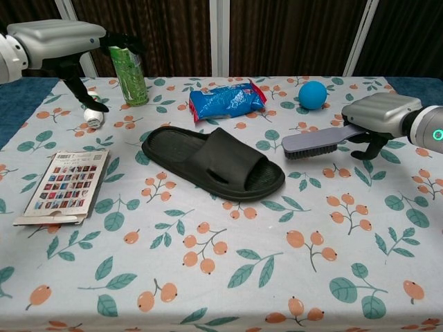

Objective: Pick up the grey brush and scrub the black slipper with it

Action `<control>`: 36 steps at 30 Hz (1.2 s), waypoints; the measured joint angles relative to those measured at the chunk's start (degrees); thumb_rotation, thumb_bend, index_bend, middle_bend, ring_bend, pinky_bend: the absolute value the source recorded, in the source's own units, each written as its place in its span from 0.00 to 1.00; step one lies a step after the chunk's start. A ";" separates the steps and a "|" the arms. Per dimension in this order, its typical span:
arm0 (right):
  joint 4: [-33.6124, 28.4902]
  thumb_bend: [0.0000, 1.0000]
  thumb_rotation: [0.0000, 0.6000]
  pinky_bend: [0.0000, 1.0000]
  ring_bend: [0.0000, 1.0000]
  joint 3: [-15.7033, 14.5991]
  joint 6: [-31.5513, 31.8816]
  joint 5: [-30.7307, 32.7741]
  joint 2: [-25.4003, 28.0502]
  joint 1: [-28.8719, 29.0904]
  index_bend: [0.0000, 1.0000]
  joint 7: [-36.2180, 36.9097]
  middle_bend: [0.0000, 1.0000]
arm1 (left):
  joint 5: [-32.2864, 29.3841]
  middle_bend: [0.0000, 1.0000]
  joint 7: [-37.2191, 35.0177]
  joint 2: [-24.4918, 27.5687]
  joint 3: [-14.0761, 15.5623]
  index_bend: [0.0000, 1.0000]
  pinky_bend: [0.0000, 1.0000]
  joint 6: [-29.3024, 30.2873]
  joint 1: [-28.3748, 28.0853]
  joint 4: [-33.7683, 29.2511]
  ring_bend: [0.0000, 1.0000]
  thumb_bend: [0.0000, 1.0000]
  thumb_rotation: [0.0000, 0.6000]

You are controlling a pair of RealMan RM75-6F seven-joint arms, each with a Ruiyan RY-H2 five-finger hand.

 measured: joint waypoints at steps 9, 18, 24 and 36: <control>-5.95 0.00 1.00 0.40 0.26 1.31 -1.15 5.04 1.86 -0.42 0.11 -2.85 0.31 | 1.35 0.22 -0.21 0.07 0.30 0.16 0.21 0.84 0.68 -0.76 0.13 0.18 1.00; -15.40 0.00 1.00 0.13 0.03 1.98 -0.38 7.21 8.57 -1.30 0.00 -3.38 0.08 | 1.50 0.22 -0.51 2.88 1.06 0.16 0.21 3.28 3.59 -2.70 0.13 0.16 1.00; -25.16 0.09 1.00 0.13 0.07 2.52 7.44 4.91 18.58 -5.64 0.00 0.04 0.16 | 0.40 0.22 -1.14 7.55 2.87 0.16 0.21 8.24 9.81 -6.44 0.13 0.16 1.00; -30.75 0.14 1.00 0.15 0.06 -1.12 35.30 -6.35 29.25 -25.72 0.00 12.11 0.13 | -3.66 0.21 1.94 12.75 6.32 0.16 0.19 29.07 28.98 -10.93 0.13 0.15 1.00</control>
